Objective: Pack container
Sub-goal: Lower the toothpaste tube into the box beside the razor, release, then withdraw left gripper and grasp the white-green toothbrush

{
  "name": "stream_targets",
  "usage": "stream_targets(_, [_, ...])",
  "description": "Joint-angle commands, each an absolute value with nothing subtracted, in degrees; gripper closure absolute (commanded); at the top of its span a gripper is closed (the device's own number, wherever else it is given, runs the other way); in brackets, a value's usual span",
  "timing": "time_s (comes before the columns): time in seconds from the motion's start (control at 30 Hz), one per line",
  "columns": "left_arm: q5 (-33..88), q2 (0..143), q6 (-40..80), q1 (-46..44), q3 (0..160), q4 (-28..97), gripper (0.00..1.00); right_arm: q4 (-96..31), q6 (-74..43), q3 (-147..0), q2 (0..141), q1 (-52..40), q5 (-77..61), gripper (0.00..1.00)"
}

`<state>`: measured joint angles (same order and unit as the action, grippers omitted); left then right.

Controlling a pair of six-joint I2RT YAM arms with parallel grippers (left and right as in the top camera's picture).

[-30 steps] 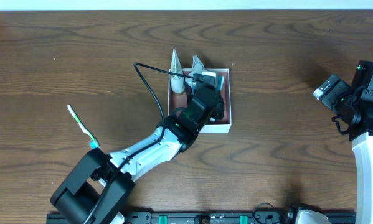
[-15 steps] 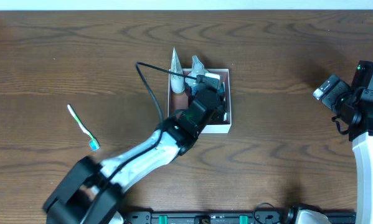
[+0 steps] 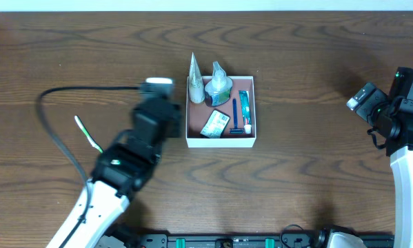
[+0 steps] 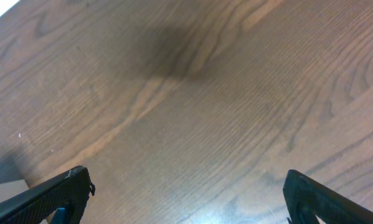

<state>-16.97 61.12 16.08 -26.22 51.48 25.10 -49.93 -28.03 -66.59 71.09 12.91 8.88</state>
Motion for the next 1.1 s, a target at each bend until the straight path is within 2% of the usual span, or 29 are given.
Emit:
stream_targets(0.0, [-20.4,60.5,23.2,-17.3,52.0,29.7,0.47,-50.0,-28.3,-67.1,70.8,13.3,9.6,0.01])
stream_targets(0.13, [-20.4,62.6,32.5,-7.1,52.0,33.9,0.47,-50.0,-28.3,-67.1,70.8,13.3,9.6,0.01])
stream_targets(0.27, [-20.4,66.7,36.3,-1.5,51.9,33.8,0.47,-50.0,-28.2,-67.1,70.8,13.3,9.6,0.01])
stream_targets(0.37, [-20.5,71.3,37.4,1.3,51.9,32.9,0.43,-50.0,-28.2,-67.1,70.8,13.3,9.6,0.01])
stream_targets(0.7, [-20.4,88.9,38.7,7.8,51.9,27.6,0.42,-50.0,-28.2,-67.1,70.8,13.3,9.6,0.01])
stream_targets(1.07, [-19.5,94.2,38.7,11.8,51.9,23.7,0.41,-50.0,-28.2,-67.1,70.8,13.3,9.6,0.01])
